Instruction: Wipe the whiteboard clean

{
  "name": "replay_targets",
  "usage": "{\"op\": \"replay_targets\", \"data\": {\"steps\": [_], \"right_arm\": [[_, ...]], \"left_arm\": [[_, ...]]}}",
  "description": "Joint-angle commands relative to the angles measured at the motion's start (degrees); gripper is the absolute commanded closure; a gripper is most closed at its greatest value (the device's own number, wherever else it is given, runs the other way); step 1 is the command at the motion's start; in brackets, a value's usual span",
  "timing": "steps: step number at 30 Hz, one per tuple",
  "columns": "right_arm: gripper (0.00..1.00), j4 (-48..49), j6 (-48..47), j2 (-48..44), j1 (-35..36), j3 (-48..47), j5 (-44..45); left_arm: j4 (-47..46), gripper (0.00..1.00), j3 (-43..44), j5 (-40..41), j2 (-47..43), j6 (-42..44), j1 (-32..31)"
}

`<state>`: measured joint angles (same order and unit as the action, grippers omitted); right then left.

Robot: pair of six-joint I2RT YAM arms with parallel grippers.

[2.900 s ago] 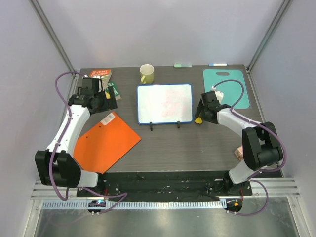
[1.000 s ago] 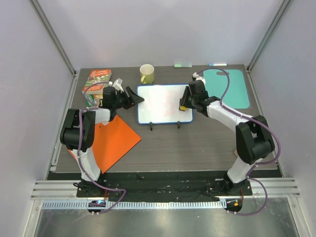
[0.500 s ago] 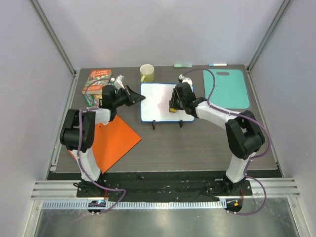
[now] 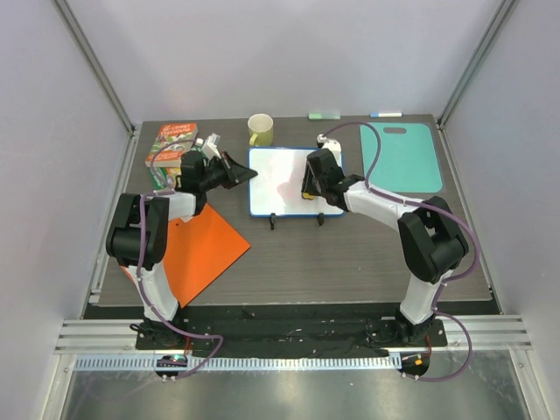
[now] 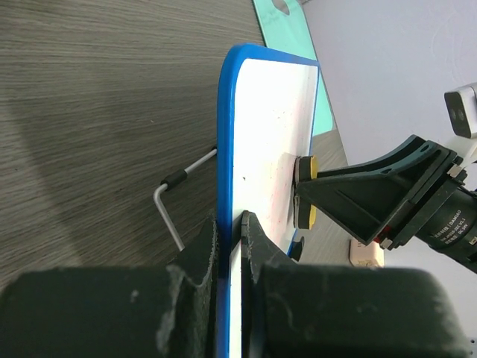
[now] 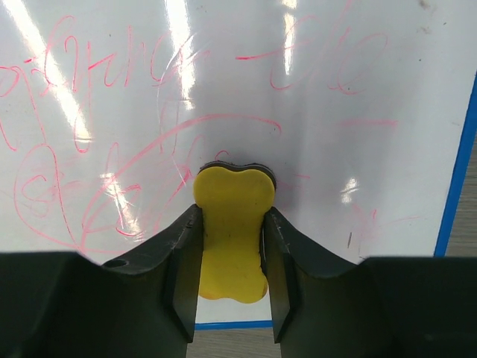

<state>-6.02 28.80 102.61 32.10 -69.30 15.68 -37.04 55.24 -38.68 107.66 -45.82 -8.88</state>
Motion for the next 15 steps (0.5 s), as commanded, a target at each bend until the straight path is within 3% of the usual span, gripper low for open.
{"op": "replay_targets", "data": {"steps": [1,3,8,15], "right_arm": [[0.59,-0.9,0.4,-2.9,0.4,0.4,3.2],[0.59,-1.2,0.7,-2.9,0.5,0.7,4.0],[0.89,0.0,0.9,-7.1,1.6,3.3,4.6],[0.91,-8.3,-2.2,-13.3,6.1,4.4,-0.1]], "left_arm": [[4.2,1.00,-1.5,6.6,0.3,5.7,0.4],[4.7,1.00,-1.5,6.6,0.3,6.0,0.3],[6.2,1.00,-1.3,7.1,0.2,6.9,0.3],[6.1,1.00,-2.6,8.0,0.3,7.6,0.4]]}}
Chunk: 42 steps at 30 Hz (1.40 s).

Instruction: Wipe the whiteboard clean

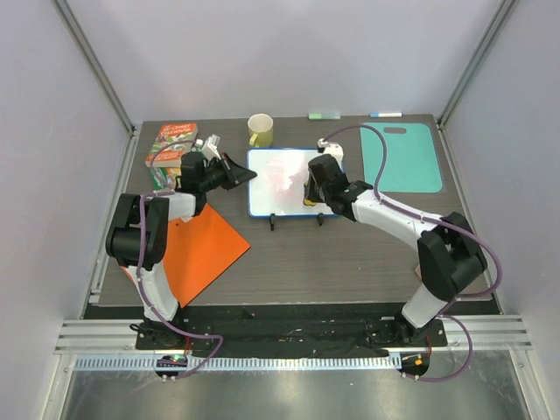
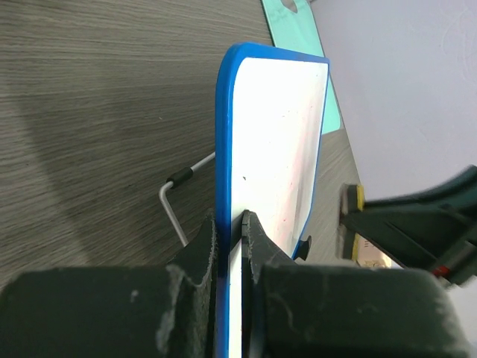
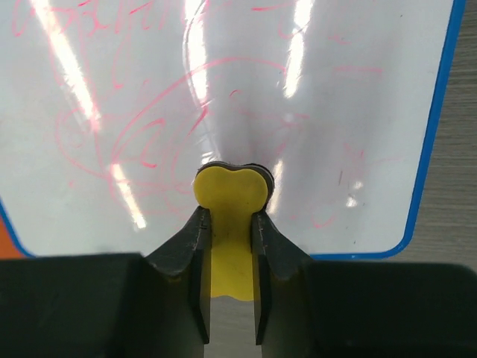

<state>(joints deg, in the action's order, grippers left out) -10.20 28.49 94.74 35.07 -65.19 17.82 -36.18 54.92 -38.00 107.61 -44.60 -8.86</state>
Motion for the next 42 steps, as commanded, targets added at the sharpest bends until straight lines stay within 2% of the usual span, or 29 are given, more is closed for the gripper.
{"op": "replay_targets", "data": {"steps": [1,5,11,18,34,42], "right_arm": [[0.91,-5.3,-1.9,-5.7,3.7,0.8,-3.2],[0.84,-12.1,-1.0,-5.3,6.5,3.8,-5.1],[0.80,-13.5,2.1,-3.5,10.1,9.5,-5.3],[0.57,-15.0,2.4,-1.4,11.3,8.7,-6.0],[0.55,-18.2,3.5,-1.8,12.3,7.8,-3.3],[0.57,-17.8,3.9,0.0,12.3,8.0,-3.1]], "left_arm": [[5.2,1.00,-2.4,7.2,0.3,6.5,0.3],[5.3,1.00,-2.8,7.3,0.3,6.6,0.3],[6.5,1.00,-2.0,7.1,0.1,7.0,0.2],[7.5,1.00,-1.7,6.8,0.2,7.1,0.2],[8.6,1.00,-1.2,6.4,1.0,7.6,0.0],[9.5,1.00,-0.8,6.3,1.5,8.0,-0.2]]}}
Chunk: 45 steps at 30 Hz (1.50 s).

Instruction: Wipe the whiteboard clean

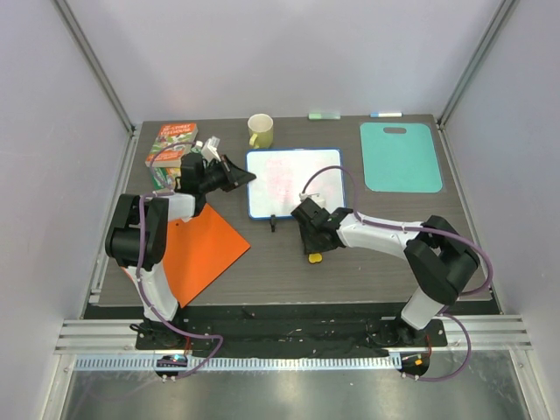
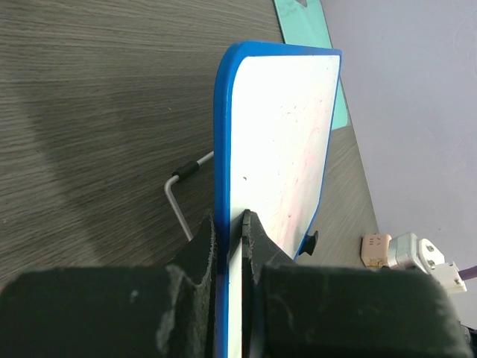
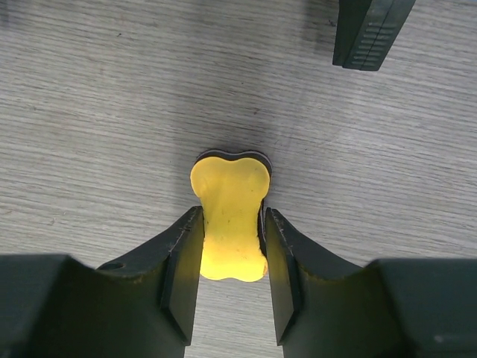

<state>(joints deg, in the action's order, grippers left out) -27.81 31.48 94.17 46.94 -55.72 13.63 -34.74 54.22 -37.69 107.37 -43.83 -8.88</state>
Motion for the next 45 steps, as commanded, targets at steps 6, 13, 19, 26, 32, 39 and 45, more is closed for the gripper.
{"op": "replay_targets", "data": {"steps": [6,13,19,26,32,39,45], "right_arm": [[0.63,0.6,0.9,2.2,0.4,-1.7,0.9],[0.90,0.9,0.0,-0.9,0.4,-3.1,4.8],[0.99,8.3,-4.7,-2.7,-1.1,-8.1,11.0],[0.99,24.3,-7.9,1.4,-7.4,-11.3,11.0],[0.99,37.9,-14.7,8.9,-8.4,-12.7,13.6],[0.99,36.8,-14.3,17.6,-8.4,-19.2,4.5],[0.99,34.1,-13.9,20.4,-5.1,-21.1,2.3]], "left_arm": [[8.4,1.00,0.2,5.9,2.2,7.4,-0.3],[8.8,1.00,0.2,6.2,2.0,8.0,-0.3],[8.6,1.00,-0.9,6.7,2.4,8.5,-0.5],[6.0,1.00,-4.6,8.8,0.7,9.6,-0.6],[5.6,1.00,-4.7,8.7,1.0,10.1,-0.6],[6.0,1.00,-4.3,8.5,1.4,10.8,-1.0],[8.5,1.00,-2.8,9.0,2.1,12.3,-2.5]]}}
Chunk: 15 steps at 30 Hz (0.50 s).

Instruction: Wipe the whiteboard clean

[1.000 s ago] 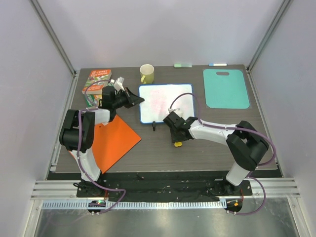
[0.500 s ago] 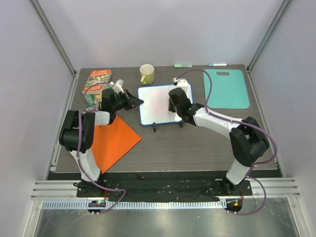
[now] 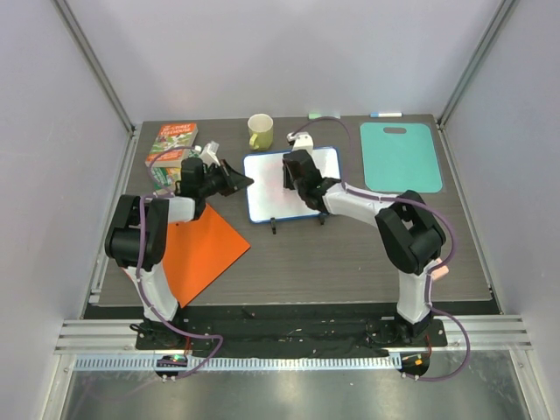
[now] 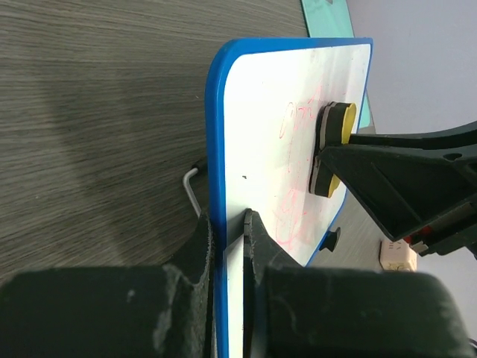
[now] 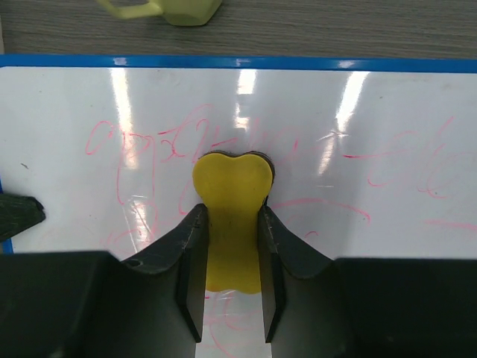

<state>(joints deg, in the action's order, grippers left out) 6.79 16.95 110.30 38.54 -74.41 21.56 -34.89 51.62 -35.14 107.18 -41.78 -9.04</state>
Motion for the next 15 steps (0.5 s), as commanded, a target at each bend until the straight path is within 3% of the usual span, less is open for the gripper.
{"op": "replay_targets", "data": {"steps": [1,7,10,15], "right_arm": [[0.99,-1.4,0.7,4.9,4.6,-2.9,-5.3],[0.99,-4.8,1.9,6.8,6.7,-3.4,-1.4],[0.99,-8.4,1.1,6.0,6.5,-3.0,6.5],[0.99,-9.8,0.5,2.7,0.6,2.2,12.4]], "left_arm": [[8.9,1.00,-0.1,6.7,2.1,10.5,-2.5],[8.3,1.00,-0.6,6.6,1.9,10.5,-2.6],[7.9,1.00,-0.9,6.5,1.8,10.5,-2.5],[7.4,1.00,-1.3,6.5,1.5,10.4,-2.5]]}}
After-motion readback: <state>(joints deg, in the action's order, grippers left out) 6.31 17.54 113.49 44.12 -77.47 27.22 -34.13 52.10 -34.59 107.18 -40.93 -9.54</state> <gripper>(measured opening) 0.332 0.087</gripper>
